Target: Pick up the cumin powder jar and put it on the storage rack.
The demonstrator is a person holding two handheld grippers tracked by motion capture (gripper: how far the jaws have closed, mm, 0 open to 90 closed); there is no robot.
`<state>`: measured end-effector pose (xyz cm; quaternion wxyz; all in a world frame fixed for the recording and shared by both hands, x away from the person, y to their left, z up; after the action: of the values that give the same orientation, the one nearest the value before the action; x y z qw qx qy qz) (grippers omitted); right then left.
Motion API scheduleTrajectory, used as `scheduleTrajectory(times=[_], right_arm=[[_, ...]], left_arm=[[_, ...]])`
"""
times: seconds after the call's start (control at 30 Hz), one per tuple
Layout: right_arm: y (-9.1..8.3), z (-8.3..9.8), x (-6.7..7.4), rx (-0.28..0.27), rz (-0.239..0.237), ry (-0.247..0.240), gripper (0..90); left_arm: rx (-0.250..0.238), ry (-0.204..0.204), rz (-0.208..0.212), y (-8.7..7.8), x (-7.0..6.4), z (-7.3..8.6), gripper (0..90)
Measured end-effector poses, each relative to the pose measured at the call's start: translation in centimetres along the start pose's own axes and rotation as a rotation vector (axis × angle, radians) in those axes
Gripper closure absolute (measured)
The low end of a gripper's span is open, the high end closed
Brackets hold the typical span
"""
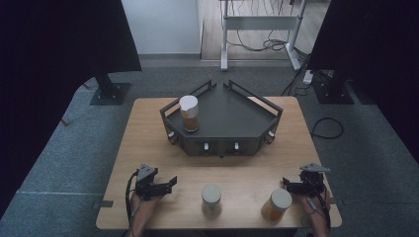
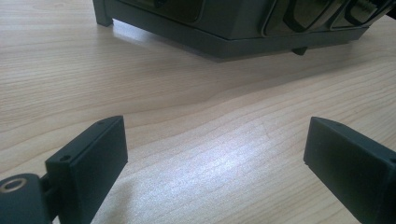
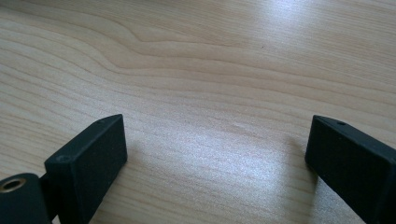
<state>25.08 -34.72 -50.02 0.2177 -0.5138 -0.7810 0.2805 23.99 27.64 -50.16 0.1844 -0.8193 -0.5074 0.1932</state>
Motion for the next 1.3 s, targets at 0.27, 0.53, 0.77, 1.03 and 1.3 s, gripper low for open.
scheduleTrajectory(times=[0.27, 0.53, 0.77, 1.03, 1.3], right_arm=[[0.0, 0.0, 0.1, 0.000, -0.005, -0.017, 4.2], [-0.6, 0.4, 0.3, -0.046, 0.001, -0.032, 4.1], [-2.1, 0.4, 0.4, -0.123, -0.003, -0.014, 4.9], [-4.1, 0.3, 0.9, -0.211, 0.002, -0.004, 5.2], [-6.4, -0.4, 1.8, -0.301, -0.004, -0.018, 5.2]], left_arm=[[0.006, 0.011, -0.004, 0.2, -0.2, 0.0, 5.6], [0.016, 0.014, -0.002, 0.5, -0.2, 0.1, 5.7], [0.028, 0.021, -0.004, 0.7, -0.4, 0.1, 5.7], [0.041, 0.025, -0.006, 0.7, -0.4, 0.1, 5.8], [0.061, 0.013, -0.001, 0.8, -0.1, -0.1, 6.0]])
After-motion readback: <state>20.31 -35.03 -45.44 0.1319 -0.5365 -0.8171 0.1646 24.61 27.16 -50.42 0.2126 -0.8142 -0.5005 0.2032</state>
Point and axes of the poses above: each handheld gripper's, and its own axes: y roughly forward along the jaws, z roughly out of its underside, x roughly to its left, the point moved 4 cm from there along y, roughly forward along the jaws, and after that the axes turned 4 degrees about -z, right-handed, at the moved point
